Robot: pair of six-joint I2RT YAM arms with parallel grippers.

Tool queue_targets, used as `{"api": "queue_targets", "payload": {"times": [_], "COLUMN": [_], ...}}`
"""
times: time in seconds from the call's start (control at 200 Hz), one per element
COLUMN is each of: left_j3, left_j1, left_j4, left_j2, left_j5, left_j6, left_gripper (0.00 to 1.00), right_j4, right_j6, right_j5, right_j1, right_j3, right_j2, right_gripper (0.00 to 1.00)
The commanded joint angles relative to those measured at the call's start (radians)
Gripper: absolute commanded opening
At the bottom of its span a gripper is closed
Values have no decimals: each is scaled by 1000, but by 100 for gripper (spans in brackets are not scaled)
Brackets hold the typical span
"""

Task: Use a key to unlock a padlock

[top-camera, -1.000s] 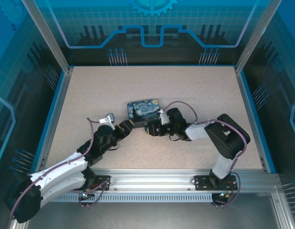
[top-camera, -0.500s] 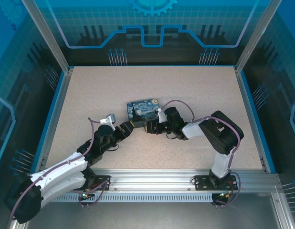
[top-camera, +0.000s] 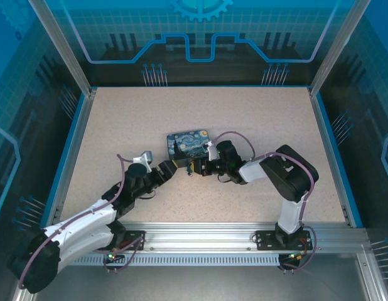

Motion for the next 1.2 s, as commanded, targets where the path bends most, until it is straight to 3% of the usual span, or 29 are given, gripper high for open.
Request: {"api": "queue_targets", "payload": {"times": [0.0, 0.17, 0.36, 0.52, 0.75, 1.196], "left_j3": [-15, -9, 29, 23, 54, 71], "left_j1": [29, 71, 78, 90, 136, 156], "left_j4": [75, 169, 157, 197, 229, 438], "left_j2": [36, 112, 185, 245, 328, 551], "left_j5": [113, 244, 329, 357, 426, 482], "left_j6": [-13, 6, 112, 160, 281, 299], "left_gripper": [76, 77, 72, 65, 65, 63], "right_j4": [59, 62, 16, -40, -76, -47], "right_j6": [38, 50, 52, 33, 8, 32], "right_j5": [-23, -69, -130, -157, -214, -248], "right_j1": [2, -21, -33, -36, -45, -48], "right_j3": [-15, -17, 4, 24, 44, 61], "right_j2": [18, 9, -5, -9, -1, 31], "right_gripper": [10, 10, 10, 9, 9, 9]}}
